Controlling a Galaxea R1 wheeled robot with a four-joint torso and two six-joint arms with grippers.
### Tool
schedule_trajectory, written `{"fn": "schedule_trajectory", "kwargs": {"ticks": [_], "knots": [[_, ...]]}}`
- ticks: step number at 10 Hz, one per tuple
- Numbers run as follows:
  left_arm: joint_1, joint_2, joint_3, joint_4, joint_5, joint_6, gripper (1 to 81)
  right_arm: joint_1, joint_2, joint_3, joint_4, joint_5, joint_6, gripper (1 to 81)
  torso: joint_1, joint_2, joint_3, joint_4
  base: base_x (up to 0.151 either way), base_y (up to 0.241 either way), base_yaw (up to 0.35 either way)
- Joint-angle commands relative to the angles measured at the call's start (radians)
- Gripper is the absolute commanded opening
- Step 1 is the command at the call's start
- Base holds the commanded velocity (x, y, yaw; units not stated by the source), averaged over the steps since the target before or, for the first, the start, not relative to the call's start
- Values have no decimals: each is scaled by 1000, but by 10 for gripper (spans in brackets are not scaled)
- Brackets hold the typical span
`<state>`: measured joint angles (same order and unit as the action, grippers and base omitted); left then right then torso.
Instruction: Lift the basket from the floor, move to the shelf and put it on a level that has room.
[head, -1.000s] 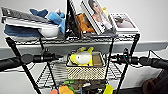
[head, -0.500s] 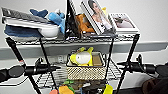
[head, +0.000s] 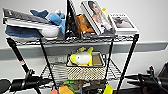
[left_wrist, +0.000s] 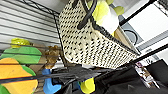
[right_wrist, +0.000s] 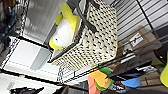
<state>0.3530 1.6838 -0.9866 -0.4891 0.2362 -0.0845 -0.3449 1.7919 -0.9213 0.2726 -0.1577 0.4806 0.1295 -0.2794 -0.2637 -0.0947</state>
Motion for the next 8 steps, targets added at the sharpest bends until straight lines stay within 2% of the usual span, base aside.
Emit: {"fn": "schedule_trajectory", "kwargs": {"ticks": [1,2,4,6,7,8], "knots": [[129,-71,78,-3,95,0,811,-113,-63,49,-9,-63,-2,811,0,0,0,0,0,0,0],[197,-67,78,6,70,3,811,-185,-61,41,-9,-65,-8,811,0,0,0,0,0,0,0],[374,-38,63,24,-52,24,811,-323,-32,-7,-15,-63,-16,811,0,0,1,0,0,0,0],[542,30,26,84,-146,32,811,-477,46,-106,-76,-52,-19,811,-1,-1,2,0,0,0,0],[643,78,-4,131,-237,32,811,-532,87,-153,-107,-48,-19,811,-1,-1,2,0,0,0,0],[717,126,-42,171,-299,32,811,-581,127,-206,-130,-48,-19,811,-1,-1,2,0,0,0,0]]}}
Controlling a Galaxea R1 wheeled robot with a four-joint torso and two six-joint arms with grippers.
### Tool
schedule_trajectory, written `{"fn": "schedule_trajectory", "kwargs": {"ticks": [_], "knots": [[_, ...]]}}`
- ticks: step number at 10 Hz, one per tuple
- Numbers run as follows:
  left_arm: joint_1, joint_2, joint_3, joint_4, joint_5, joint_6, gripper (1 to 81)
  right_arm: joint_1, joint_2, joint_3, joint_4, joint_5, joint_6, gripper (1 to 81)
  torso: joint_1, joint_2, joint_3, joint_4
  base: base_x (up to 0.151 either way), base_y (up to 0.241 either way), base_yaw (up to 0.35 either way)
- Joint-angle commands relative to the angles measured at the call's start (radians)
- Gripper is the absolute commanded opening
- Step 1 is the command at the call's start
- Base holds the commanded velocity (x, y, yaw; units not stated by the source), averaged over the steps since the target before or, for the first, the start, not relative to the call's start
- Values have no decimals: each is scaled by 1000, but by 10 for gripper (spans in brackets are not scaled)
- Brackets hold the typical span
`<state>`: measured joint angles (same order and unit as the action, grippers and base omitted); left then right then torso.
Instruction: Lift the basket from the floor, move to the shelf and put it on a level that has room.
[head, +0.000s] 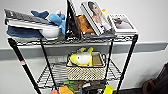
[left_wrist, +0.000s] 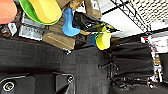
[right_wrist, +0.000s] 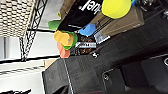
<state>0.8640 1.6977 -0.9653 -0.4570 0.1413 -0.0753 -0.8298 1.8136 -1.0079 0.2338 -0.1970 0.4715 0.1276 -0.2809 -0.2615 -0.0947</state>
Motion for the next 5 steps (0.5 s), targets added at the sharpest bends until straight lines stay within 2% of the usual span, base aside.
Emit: {"fn": "schedule_trajectory", "kwargs": {"ticks": [1,3,5], "knots": [[250,148,-104,150,-216,25,811,-130,146,-167,-110,-7,-10,811,0,0,0,0,0,0,0],[331,223,-187,181,-244,25,811,-199,213,-230,-160,-4,-10,811,0,0,0,0,0,0,0],[419,313,-291,213,-327,25,811,-272,296,-335,-206,2,-10,811,-1,-1,0,0,0,0,0]]}}
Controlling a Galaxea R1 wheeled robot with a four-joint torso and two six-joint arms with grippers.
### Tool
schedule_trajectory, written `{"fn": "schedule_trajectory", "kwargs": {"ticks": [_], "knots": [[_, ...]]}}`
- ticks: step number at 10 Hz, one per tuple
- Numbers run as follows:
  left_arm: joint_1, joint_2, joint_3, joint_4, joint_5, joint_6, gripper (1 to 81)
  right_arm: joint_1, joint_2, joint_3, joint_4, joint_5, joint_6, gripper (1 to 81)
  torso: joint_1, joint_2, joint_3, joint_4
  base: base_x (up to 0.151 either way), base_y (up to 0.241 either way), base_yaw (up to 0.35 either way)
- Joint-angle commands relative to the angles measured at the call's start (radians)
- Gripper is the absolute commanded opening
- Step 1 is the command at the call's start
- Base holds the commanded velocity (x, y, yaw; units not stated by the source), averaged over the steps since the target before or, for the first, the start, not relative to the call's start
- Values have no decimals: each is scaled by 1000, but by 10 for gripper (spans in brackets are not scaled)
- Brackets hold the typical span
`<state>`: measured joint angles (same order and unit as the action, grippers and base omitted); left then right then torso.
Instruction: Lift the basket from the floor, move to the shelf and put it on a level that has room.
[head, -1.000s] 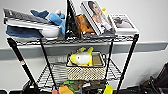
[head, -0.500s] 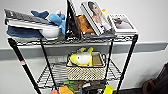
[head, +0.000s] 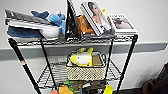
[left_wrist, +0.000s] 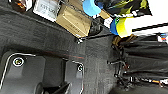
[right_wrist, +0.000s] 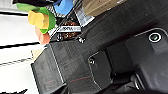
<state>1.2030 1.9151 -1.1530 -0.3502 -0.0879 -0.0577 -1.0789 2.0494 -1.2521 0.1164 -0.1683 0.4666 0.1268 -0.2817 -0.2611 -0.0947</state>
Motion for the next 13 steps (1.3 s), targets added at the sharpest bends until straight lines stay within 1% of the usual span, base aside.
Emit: {"fn": "schedule_trajectory", "kwargs": {"ticks": [1,3,5,7,8,9,11,12,13], "knots": [[102,143,-158,119,-105,7,811,-54,105,-158,-112,-10,-6,811,0,0,0,0,0,0,0],[143,220,-262,128,-105,9,811,-105,178,-266,-150,-7,-6,811,0,-1,0,0,0,0,0],[178,315,-392,158,-122,9,811,-147,264,-408,-179,-5,-6,811,-1,-1,1,0,0,0,0],[211,406,-507,180,-122,9,811,-200,353,-545,-207,41,-9,811,-1,-1,2,0,0,0,0],[223,450,-561,195,-122,9,811,-223,394,-605,-233,58,-9,811,-1,-1,2,0,0,0,0],[234,519,-647,214,-121,9,811,-250,442,-662,-274,69,-9,811,-1,-2,2,0,0,0,0],[244,619,-794,215,-108,7,811,-275,511,-766,-311,70,-9,811,-1,-2,2,0,0,0,0],[249,662,-853,215,-107,8,811,-286,542,-818,-317,70,-9,811,-1,-2,53,0,0,0,0],[252,689,-887,217,-107,7,811,-290,579,-878,-325,70,-9,811,-2,-2,157,0,0,0,0]]}}
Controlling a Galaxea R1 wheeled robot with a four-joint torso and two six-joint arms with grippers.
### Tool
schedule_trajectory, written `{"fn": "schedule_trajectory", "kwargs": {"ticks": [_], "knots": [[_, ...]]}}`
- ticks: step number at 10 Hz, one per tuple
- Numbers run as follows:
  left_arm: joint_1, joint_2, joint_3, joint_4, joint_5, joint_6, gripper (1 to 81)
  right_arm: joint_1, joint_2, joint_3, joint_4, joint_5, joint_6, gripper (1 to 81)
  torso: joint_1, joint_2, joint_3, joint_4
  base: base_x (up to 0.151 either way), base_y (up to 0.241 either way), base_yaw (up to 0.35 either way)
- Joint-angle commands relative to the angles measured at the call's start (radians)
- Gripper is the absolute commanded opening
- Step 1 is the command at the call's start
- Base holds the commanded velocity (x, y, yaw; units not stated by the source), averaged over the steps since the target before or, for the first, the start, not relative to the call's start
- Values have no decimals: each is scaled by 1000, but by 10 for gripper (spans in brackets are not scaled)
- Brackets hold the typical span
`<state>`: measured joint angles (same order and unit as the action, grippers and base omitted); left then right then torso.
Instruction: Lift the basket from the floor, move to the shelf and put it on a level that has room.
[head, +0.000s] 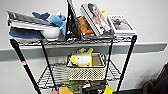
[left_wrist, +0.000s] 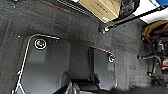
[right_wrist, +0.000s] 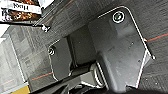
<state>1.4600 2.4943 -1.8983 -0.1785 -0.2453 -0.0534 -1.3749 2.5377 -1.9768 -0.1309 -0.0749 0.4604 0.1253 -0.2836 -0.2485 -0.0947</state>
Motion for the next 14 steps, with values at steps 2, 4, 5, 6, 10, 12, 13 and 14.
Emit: {"fn": "schedule_trajectory", "kwargs": {"ticks": [2,4,5,6,10,12,13,14], "knots": [[0,155,-205,47,52,3,811,1,143,-230,-90,-23,-3,811,0,0,98,0,0,0,0],[4,196,-267,47,52,3,811,0,178,-283,-95,-23,-5,811,-1,-1,71,0,0,0,0],[4,226,-314,47,52,3,811,-2,206,-327,-102,-23,-9,811,-2,-2,79,0,0,0,0],[6,271,-389,47,52,3,811,-10,253,-403,-110,-23,-11,811,-2,-2,85,0,0,0,0],[4,452,-692,47,52,3,811,-34,441,-681,-196,-25,-11,811,-3,-2,83,0,0,0,0],[6,509,-785,48,52,3,811,-21,509,-757,-211,-32,-9,811,-3,-2,83,0,0,0,0],[6,529,-821,50,52,3,811,-17,531,-766,-213,-32,-9,811,-3,-2,83,0,0,0,0],[6,543,-857,50,52,3,811,-16,545,-769,-214,-34,-9,811,-3,-2,83,0,0,0,0]]}}
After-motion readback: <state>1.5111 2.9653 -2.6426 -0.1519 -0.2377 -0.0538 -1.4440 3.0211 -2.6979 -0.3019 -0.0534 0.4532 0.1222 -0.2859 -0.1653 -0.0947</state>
